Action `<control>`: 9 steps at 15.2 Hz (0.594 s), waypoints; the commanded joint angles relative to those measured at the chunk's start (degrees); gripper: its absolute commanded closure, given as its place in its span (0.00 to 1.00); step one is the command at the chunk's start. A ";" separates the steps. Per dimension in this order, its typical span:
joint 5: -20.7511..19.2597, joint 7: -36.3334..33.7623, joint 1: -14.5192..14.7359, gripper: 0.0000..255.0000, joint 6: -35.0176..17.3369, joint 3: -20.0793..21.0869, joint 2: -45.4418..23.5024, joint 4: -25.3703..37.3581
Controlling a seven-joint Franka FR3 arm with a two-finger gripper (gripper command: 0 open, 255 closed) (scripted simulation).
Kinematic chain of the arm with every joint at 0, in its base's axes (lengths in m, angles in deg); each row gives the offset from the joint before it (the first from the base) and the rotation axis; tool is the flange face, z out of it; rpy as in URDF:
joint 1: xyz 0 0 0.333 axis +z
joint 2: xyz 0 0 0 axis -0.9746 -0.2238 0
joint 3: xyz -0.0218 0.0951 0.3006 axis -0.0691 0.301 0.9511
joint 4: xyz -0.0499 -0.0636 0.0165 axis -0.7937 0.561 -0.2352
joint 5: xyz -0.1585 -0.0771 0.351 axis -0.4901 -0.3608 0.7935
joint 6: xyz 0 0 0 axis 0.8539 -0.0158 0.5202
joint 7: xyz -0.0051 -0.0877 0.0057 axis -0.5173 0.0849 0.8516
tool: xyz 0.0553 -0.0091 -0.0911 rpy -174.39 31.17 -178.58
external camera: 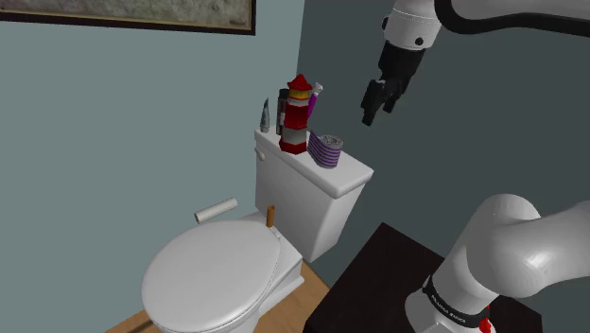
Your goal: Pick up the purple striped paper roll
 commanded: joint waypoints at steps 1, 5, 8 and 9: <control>0.00 0.00 0.00 0.00 0.00 0.00 0.00 0.00; -0.38 1.91 -1.00 0.00 -5.25 -2.99 -7.00 0.93; -0.31 3.43 -1.62 0.00 -8.82 -5.12 -12.70 2.38; -0.21 3.96 -1.79 0.00 -9.92 -5.81 -14.67 3.01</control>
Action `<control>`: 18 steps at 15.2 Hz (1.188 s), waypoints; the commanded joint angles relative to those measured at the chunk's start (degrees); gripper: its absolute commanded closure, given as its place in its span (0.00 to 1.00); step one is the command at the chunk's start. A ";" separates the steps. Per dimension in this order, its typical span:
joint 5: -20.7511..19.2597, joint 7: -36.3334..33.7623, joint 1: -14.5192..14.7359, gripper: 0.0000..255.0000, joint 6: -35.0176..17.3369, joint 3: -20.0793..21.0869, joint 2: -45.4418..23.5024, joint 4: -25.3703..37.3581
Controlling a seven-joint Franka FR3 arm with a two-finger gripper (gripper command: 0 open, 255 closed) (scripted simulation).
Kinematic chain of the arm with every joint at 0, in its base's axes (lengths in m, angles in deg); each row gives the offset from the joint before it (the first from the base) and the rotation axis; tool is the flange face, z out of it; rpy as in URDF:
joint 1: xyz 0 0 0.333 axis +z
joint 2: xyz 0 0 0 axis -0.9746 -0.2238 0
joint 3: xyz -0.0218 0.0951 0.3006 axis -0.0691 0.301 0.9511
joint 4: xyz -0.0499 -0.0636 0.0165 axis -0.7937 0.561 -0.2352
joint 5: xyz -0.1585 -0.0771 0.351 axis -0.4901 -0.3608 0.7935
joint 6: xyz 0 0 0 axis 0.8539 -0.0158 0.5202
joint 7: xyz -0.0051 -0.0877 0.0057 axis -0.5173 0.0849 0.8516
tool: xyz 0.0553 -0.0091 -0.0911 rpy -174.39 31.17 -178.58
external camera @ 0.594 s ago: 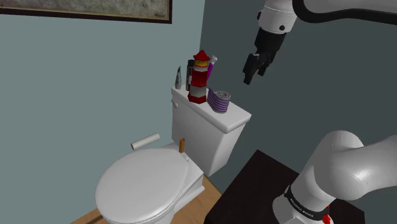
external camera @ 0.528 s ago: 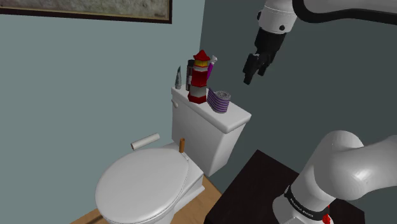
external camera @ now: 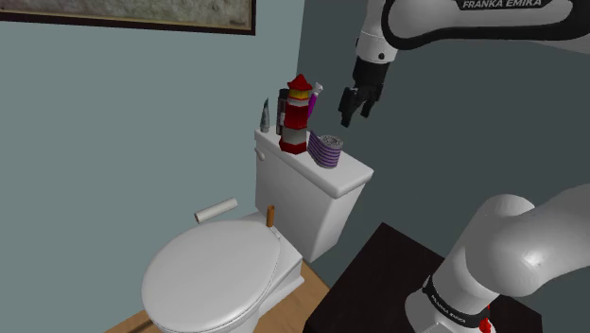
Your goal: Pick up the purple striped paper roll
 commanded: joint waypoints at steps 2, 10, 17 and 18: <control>0.40 1.68 -0.52 0.00 -3.19 -2.07 -5.98 2.10; 3.66 6.82 -1.62 0.00 -9.33 -6.76 -23.11 10.77; 8.79 11.91 -3.42 0.00 -11.26 -9.21 -39.15 22.15; 9.60 12.60 -3.81 0.00 -11.24 -9.38 -41.51 24.09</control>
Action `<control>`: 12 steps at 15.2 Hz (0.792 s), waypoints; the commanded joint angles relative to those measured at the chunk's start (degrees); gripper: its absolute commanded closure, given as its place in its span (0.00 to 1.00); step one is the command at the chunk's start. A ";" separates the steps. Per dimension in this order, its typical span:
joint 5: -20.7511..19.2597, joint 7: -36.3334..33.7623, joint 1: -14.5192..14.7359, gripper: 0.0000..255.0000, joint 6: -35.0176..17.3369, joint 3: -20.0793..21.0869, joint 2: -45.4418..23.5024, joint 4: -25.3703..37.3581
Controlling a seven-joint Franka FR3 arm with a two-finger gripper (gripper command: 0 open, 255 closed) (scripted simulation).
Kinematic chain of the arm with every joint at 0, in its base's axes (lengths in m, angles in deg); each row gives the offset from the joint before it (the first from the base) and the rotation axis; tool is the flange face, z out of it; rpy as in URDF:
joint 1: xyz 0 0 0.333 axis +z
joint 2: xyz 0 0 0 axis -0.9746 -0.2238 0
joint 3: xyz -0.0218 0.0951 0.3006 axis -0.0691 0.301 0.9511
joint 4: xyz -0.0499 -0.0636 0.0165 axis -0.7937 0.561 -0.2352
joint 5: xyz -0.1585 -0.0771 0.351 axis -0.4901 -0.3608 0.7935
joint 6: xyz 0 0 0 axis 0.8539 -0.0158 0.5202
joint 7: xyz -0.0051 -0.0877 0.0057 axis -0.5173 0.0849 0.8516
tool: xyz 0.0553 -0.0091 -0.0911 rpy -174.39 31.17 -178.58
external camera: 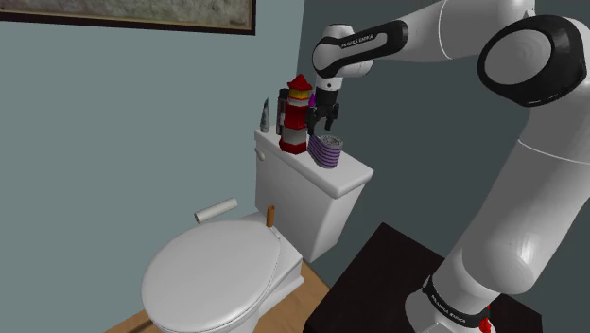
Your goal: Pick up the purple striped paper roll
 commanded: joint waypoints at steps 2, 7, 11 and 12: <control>1.13 1.04 -0.57 0.00 -0.76 -0.23 -3.36 2.04; 1.44 1.30 -0.61 0.00 -4.31 -0.16 -4.51 -0.39; 1.56 1.43 -0.64 1.00 -5.45 -0.14 -4.91 -1.14; 1.55 1.44 -0.65 1.00 -5.45 -0.15 -4.88 -1.18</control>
